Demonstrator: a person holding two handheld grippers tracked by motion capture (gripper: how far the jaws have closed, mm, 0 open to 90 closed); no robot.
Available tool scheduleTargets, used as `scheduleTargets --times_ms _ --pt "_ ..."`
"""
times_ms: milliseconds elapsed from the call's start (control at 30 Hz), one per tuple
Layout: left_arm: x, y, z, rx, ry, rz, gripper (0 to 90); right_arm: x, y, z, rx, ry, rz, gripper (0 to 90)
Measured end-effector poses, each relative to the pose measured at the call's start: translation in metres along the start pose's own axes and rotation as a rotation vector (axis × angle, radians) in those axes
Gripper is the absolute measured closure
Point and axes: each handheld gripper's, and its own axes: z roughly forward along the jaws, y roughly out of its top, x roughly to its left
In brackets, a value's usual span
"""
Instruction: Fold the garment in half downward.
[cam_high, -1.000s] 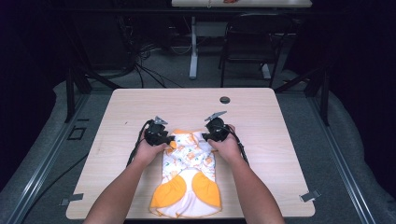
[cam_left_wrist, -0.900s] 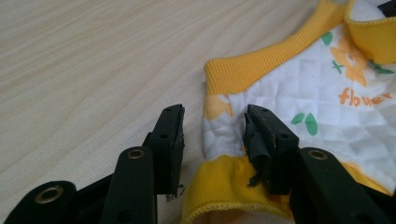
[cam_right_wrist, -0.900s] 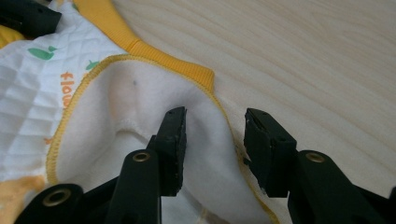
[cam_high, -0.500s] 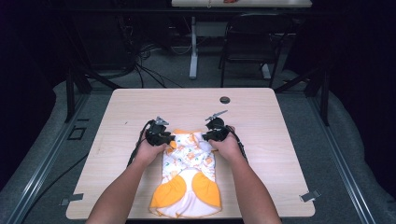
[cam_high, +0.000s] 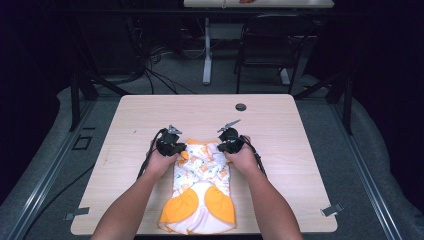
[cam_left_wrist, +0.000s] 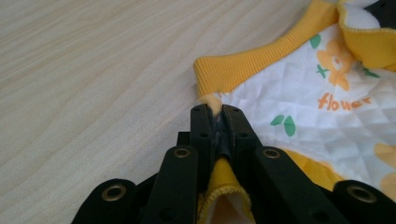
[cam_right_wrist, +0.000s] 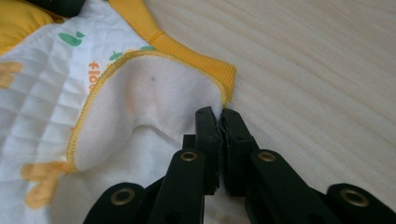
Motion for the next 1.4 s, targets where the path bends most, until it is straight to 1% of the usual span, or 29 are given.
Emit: scheduleTargets --times_ms 67,100,133,167,200,300,333,400,433,467,533,567,600,667,700,733,767,833,867,900,933,967,1000,1100,1133,1200,1267,1333,1400 --pt "0.0 0.001 -0.002 -0.002 0.002 0.014 84.1 0.001 0.0 -0.002 -0.002 -0.008 -0.014 87.0" --pt "0.0 0.002 -0.004 -0.008 0.004 0.014 84.2 0.002 0.0 -0.003 -0.003 -0.014 -0.025 87.1" --pt "0.0 0.002 -0.004 -0.008 0.004 0.014 84.3 0.002 0.0 -0.003 -0.003 -0.014 -0.025 87.1" --pt "0.0 0.003 -0.008 -0.007 0.001 0.022 84.4 0.003 0.002 -0.007 -0.013 -0.026 -0.051 87.1" --pt "0.0 0.004 -0.01 -0.017 0.002 0.027 84.4 0.003 0.002 -0.009 -0.012 -0.027 -0.056 87.1" --pt "-0.001 0.006 -0.016 -0.027 0.003 0.038 84.5 0.006 0.003 -0.016 -0.04 -0.026 -0.07 87.1" --pt "-0.002 0.007 -0.019 -0.032 0.0 0.039 84.5 0.007 0.003 -0.018 -0.048 -0.032 -0.075 87.1" --pt "-0.002 0.008 -0.023 -0.048 0.001 0.035 84.5 0.009 0.004 -0.023 -0.057 -0.029 -0.087 87.1" --pt "-0.002 0.008 -0.023 -0.048 0.001 0.035 84.5 0.01 0.004 -0.025 -0.061 -0.035 -0.098 87.1" --pt "-0.003 0.008 -0.026 -0.057 0.006 0.037 84.4 0.011 0.004 -0.028 -0.074 -0.036 -0.101 87.1" --pt "-0.005 0.01 -0.032 -0.082 0.012 0.043 84.4 0.012 0.006 -0.033 -0.08 -0.041 -0.116 87.1" --pt "-0.005 0.01 -0.032 -0.082 0.012 0.043 84.4 0.012 0.006 -0.033 -0.08 -0.041 -0.116 87.1" --pt "-0.006 0.011 -0.036 -0.094 0.014 0.045 84.4 0.013 0.007 -0.037 -0.089 -0.043 -0.124 87.1" --pt "-0.006 0.011 -0.039 -0.11 0.017 0.044 84.4 0.014 0.009 -0.042 -0.093 -0.05 -0.134 87.1" --pt "-0.006 0.011 -0.039 -0.11 0.017 0.044 84.5 0.014 0.009 -0.042 -0.093 -0.05 -0.134 87.1" --pt "-0.005 0.013 -0.044 -0.116 0.012 0.045 84.4 0.016 0.011 -0.047 -0.109 -0.057 -0.144 87.1" --pt "-0.005 0.013 -0.045 -0.118 0.012 0.047 84.4 0.017 0.012 -0.049 -0.121 -0.062 -0.141 87.1" --pt "-0.005 0.014 -0.047 -0.122 0.012 0.046 84.5 0.017 0.013 -0.05 -0.124 -0.061 -0.143 87.1" --pt "-0.005 0.016 -0.05 -0.131 0.015 0.047 84.5 0.018 0.014 -0.053 -0.129 -0.063 -0.15 87.1" --pt "-0.005 0.016 -0.05 -0.131 0.015 0.047 84.5 0.018 0.014 -0.053 -0.129 -0.063 -0.15 87.1" --pt "-0.005 0.018 -0.053 -0.136 0.019 0.054 84.5 0.02 0.016 -0.055 -0.133 -0.07 -0.16 87.1" --pt "-0.005 0.018 -0.053 -0.136 0.019 0.054 84.5 0.021 0.017 -0.057 -0.131 -0.071 -0.165 87.1" --pt "-0.005 0.021 -0.057 -0.143 0.019 0.059 84.5 0.021 0.019 -0.058 -0.139 -0.074 -0.166 87.1" --pt "-0.004 0.023 -0.059 -0.15 0.019 0.059 84.5 0.022 0.022 -0.061 -0.144 -0.077 -0.173 87.1" --pt "-0.003 0.027 -0.063 -0.159 0.021 0.06 84.5 0.021 0.026 -0.066 -0.154 -0.081 -0.171 87.1" --pt "-0.002 0.029 -0.065 -0.163 0.025 0.063 84.5 0.021 0.028 -0.067 -0.157 -0.085 -0.176 87.2" --pt "-0.001 0.034 -0.069 -0.179 0.03 0.065 84.5 0.021 0.035 -0.072 -0.173 -0.101 -0.183 87.2" --pt "0.0 0.039 -0.072 -0.19 0.036 0.071 84.5 0.02 0.038 -0.076 -0.187 -0.106 -0.176 87.2" --pt "0.0 0.042 -0.075 -0.199 0.034 0.075 84.5 0.02 0.042 -0.079 -0.193 -0.116 -0.187 87.2"
